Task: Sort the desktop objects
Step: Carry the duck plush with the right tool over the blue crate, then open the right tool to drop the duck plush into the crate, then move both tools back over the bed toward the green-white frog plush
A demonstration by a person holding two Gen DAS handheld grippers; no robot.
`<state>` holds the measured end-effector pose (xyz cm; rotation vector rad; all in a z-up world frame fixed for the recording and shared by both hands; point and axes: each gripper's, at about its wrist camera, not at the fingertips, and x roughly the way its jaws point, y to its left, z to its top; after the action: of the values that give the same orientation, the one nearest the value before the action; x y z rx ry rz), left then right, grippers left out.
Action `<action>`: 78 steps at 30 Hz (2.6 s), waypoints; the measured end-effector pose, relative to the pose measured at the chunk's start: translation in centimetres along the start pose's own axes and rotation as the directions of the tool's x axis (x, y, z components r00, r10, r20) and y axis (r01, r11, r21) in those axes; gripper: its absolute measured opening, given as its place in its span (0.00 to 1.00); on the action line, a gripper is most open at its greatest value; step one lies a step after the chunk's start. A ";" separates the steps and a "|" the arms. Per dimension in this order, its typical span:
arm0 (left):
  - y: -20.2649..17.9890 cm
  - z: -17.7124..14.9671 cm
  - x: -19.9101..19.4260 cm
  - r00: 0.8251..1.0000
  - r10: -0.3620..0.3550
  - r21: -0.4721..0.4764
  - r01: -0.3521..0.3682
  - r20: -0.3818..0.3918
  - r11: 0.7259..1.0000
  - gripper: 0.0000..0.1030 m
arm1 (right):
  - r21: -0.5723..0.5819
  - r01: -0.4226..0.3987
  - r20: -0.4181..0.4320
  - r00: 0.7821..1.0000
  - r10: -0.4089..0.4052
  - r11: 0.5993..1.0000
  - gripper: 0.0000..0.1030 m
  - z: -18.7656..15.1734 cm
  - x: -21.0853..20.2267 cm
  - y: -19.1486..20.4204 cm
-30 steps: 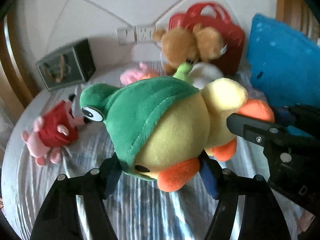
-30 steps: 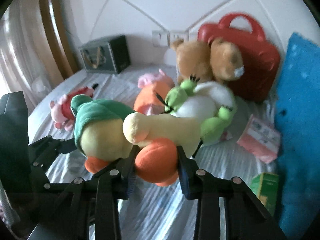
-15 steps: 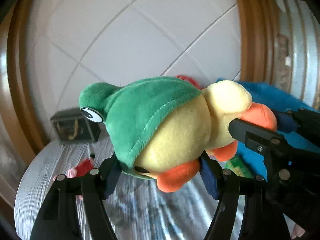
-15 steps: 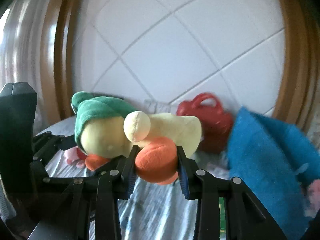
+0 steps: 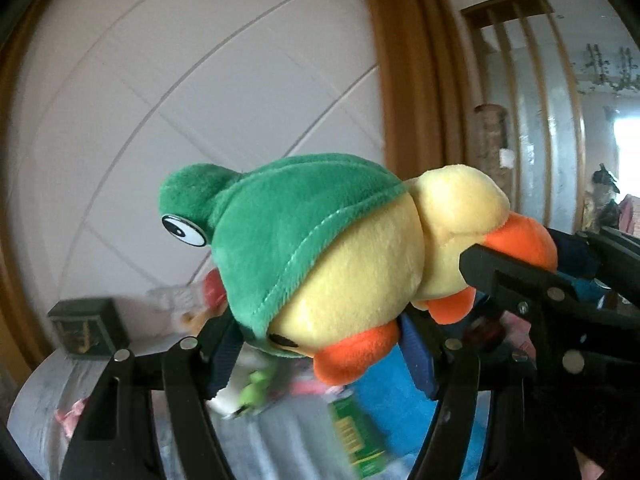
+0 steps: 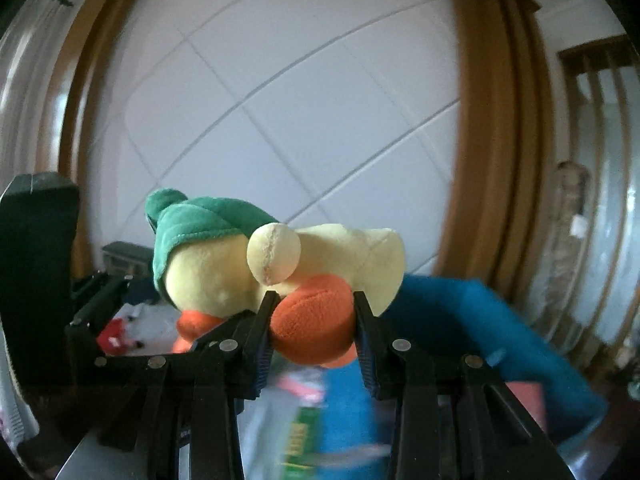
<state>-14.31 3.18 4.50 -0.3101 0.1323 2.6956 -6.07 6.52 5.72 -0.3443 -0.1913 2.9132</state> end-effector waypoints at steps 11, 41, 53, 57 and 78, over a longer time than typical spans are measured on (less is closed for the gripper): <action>-16.5 1.8 6.7 0.987 -0.027 0.035 0.033 -0.159 0.999 0.70 | 0.040 0.029 -0.117 0.993 -0.024 0.999 0.34 -2.7 1.4 -18.0; -16.0 -0.9 3.0 0.957 -0.047 -0.065 0.030 -0.286 0.997 0.85 | 0.246 0.077 -0.205 0.978 -0.026 0.966 1.00 -7.5 -0.3 -22.5; -4.2 -1.4 -3.1 0.984 0.059 -0.136 -0.083 -0.170 0.987 0.90 | 0.197 -0.063 -0.088 0.993 0.081 0.978 1.00 -3.7 -1.3 -13.0; 1.7 -2.7 -4.4 0.980 0.109 -0.153 -0.135 -0.168 0.979 0.92 | 0.170 -0.105 -0.042 0.993 0.114 0.980 1.00 -1.8 -1.6 -7.3; 23.9 -16.0 4.4 0.817 0.149 -0.162 -0.283 -0.556 0.945 0.92 | 0.206 -0.175 -0.382 0.891 0.244 0.963 1.00 -7.2 15.9 14.3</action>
<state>-25.15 -18.99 -11.04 -1.1989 0.0024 2.7690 -22.14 -3.21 -6.85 -0.9806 0.1648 2.9499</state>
